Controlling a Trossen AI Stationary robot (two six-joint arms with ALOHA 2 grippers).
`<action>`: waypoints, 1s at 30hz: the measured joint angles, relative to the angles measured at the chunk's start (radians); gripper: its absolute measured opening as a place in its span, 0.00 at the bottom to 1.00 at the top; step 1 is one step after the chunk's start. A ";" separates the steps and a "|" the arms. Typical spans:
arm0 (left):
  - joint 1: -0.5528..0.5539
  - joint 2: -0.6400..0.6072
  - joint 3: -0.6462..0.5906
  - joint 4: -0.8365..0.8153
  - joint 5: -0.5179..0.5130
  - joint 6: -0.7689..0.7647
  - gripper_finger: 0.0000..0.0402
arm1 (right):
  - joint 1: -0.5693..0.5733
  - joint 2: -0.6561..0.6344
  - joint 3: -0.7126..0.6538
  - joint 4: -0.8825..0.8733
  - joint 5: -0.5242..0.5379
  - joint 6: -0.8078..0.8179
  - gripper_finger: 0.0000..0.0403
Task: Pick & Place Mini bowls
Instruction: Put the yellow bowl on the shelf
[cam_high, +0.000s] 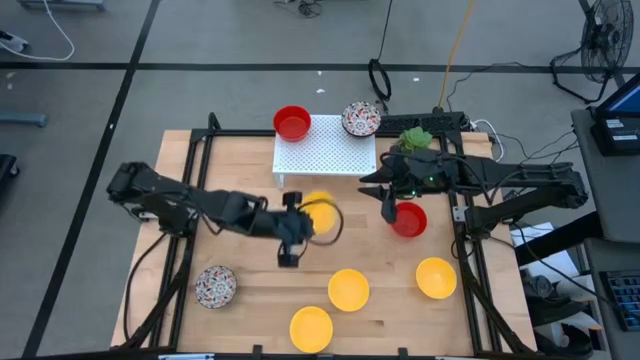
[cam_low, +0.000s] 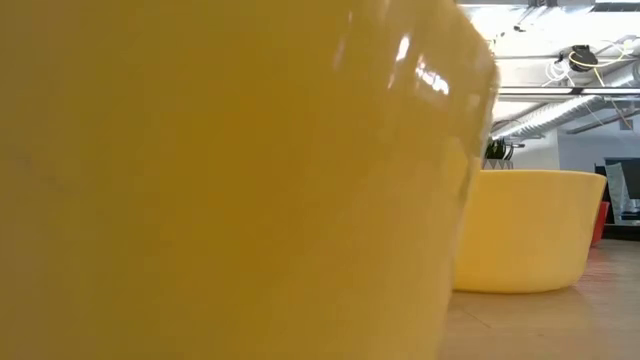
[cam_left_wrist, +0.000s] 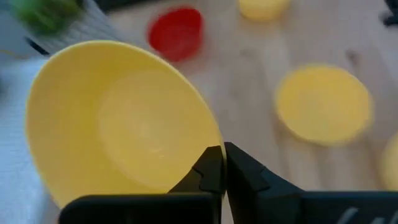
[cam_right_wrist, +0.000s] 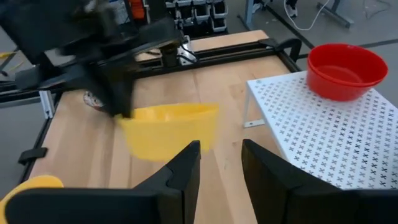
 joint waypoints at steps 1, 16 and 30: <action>0.027 0.002 0.001 0.034 -0.001 0.031 0.01 | 0.005 -0.001 0.000 -0.003 0.000 0.000 0.26; 0.406 0.024 0.000 0.151 0.092 0.259 0.03 | 0.020 -0.033 -0.001 -0.106 0.001 -0.040 0.26; 0.496 0.115 0.002 0.168 0.184 0.303 0.03 | 0.019 -0.033 0.000 -0.095 0.003 -0.115 0.26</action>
